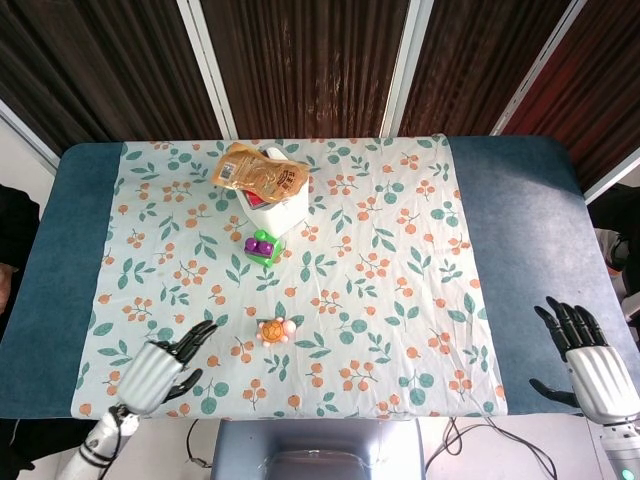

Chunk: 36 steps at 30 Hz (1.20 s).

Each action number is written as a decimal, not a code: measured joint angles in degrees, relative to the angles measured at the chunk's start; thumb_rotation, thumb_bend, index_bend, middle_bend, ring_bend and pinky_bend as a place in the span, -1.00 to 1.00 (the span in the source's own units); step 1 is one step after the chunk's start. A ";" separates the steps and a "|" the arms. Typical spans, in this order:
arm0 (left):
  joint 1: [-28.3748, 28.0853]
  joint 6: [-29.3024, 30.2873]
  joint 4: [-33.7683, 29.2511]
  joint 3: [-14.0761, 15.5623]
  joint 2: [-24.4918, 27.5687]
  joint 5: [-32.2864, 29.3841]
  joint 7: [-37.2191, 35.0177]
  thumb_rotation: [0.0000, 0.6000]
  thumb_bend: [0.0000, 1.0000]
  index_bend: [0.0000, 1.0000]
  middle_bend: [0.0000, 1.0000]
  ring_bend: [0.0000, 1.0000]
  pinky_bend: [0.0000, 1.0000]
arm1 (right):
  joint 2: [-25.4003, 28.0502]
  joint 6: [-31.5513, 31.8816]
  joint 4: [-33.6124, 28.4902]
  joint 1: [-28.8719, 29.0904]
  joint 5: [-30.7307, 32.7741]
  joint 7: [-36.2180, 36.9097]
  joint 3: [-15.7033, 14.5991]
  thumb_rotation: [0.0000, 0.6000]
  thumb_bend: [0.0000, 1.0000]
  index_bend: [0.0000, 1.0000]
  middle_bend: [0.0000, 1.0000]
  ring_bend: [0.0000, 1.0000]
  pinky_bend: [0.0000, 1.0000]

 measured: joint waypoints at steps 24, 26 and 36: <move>-13.36 -18.04 14.49 -6.90 -21.03 -13.58 13.87 1.00 -0.34 -0.49 -0.37 1.00 1.00 | 2.22 0.28 -0.32 -0.34 2.01 3.19 0.62 1.00 -0.64 -1.00 -1.00 -1.00 -1.00; -13.39 -17.42 15.48 -6.38 -21.68 -13.88 14.38 1.00 -0.34 -0.41 -0.29 1.00 1.00 | 2.24 0.32 -0.33 -0.38 2.11 3.19 0.67 1.00 -0.64 -1.00 -1.00 -1.00 -1.00; -14.74 -15.17 22.17 -6.20 -25.31 -13.80 16.31 1.00 -0.18 0.54 0.65 1.00 1.00 | 2.33 0.26 -0.53 -0.39 1.90 3.24 0.60 1.00 -0.64 -1.00 -1.00 -1.00 -1.00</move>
